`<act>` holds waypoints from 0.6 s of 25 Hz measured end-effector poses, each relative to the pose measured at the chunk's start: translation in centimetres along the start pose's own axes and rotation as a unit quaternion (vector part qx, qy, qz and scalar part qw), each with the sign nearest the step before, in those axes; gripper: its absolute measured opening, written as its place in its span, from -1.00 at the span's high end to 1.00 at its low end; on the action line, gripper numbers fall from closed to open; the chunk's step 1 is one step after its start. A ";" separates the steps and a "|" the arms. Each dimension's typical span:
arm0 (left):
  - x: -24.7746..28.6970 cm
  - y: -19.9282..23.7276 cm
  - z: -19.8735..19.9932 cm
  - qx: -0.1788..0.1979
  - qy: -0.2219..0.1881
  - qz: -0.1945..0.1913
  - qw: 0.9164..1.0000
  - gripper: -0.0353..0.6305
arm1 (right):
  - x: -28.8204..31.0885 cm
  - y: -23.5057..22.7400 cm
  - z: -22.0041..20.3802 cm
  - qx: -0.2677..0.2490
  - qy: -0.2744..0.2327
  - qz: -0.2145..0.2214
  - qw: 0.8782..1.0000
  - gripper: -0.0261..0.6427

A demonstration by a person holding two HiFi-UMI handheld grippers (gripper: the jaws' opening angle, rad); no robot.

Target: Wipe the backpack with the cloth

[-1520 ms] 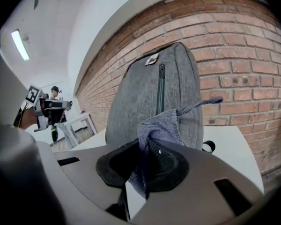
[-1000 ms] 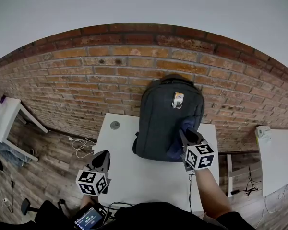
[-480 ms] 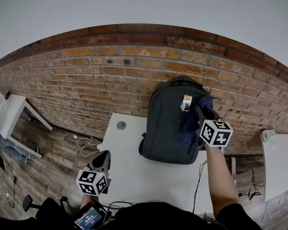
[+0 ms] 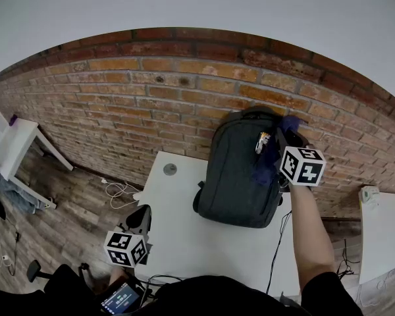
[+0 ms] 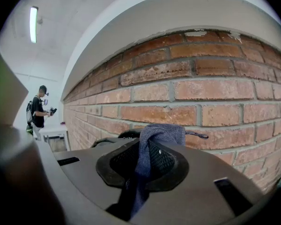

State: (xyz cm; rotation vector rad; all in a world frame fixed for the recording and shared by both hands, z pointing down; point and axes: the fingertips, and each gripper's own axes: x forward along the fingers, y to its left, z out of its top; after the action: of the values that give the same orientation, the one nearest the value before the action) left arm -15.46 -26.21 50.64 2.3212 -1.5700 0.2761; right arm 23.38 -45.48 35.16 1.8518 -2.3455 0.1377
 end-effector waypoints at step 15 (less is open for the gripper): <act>0.1 0.1 -0.2 -0.004 -0.002 -0.003 1.000 0.90 | 1.9 2.4 -1.0 -0.010 0.040 0.008 0.999 0.78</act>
State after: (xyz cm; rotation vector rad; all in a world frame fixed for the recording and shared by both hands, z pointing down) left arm -15.50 -26.25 50.90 2.3211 -1.5640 0.2647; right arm 20.70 -46.60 36.54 1.7850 -2.3004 0.1851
